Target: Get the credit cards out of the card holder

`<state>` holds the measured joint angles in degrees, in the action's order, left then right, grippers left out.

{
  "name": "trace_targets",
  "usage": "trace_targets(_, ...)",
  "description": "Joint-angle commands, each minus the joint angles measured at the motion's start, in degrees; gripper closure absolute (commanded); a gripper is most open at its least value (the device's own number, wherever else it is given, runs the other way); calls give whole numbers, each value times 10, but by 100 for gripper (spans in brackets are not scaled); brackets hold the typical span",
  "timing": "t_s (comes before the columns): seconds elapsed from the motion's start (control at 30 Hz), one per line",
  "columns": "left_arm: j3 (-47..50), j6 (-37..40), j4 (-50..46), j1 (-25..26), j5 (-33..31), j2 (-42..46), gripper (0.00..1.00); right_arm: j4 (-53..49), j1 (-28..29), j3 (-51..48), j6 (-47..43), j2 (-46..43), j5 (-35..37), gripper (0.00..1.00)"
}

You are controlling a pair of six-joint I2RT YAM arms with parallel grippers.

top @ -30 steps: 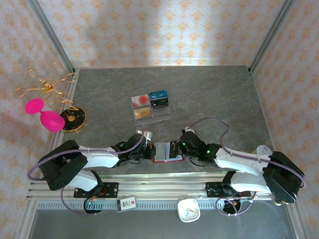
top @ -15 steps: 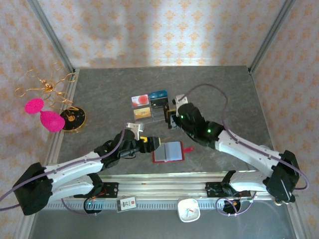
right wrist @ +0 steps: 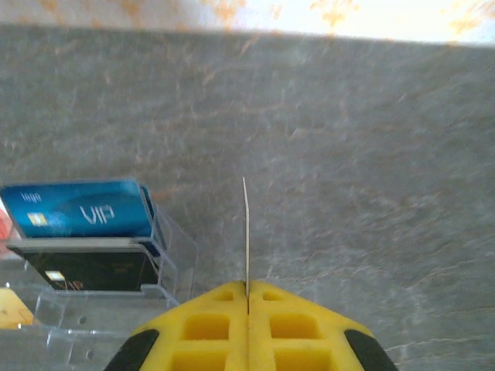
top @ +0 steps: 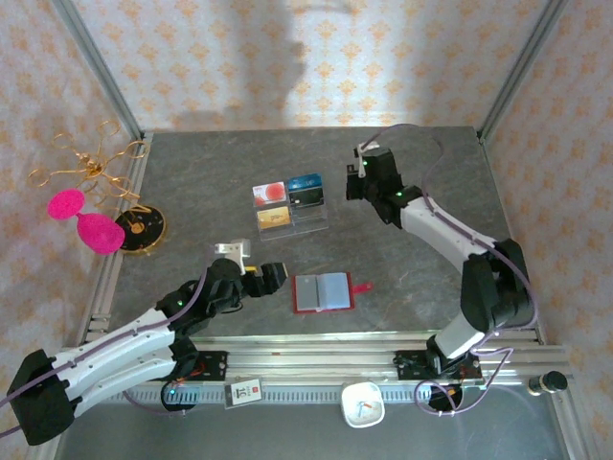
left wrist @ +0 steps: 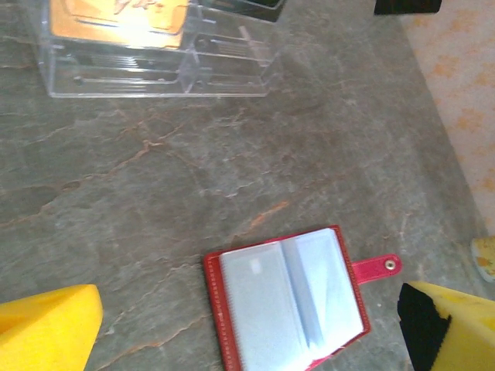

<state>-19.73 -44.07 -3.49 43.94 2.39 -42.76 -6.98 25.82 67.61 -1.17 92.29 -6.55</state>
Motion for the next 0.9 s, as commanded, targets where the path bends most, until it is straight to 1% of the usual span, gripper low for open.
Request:
trace_targets(0.0, 8, -5, -27, -7, -19, 7, 1, 12, 6, 10, 9, 46, -53, 100)
trace_targets(0.1, 10, -4, -34, -9, -20, 11, 1, 9, 7, 24, 13, 85, -83, 100)
trace_targets(0.2, 16, -8, -34, -10, -21, 22, 1, 3, 10, 27, 19, 107, -81, 100)
trace_targets(0.33, 25, -14, -32, -12, -22, 38, 1, 17, 18, 14, 28, 104, -118, 100)
trace_targets(0.57, 31, -13, -37, -16, -21, 43, 1, 21, 44, -1, 39, 102, -164, 100)
trace_targets(0.73, 37, -13, -36, -18, -18, 48, 1, 29, 66, -18, 54, 87, -161, 100)
trace_targets(0.87, 37, -14, -42, -19, -16, 55, 1, 13, 71, -32, 54, 55, -98, 100)
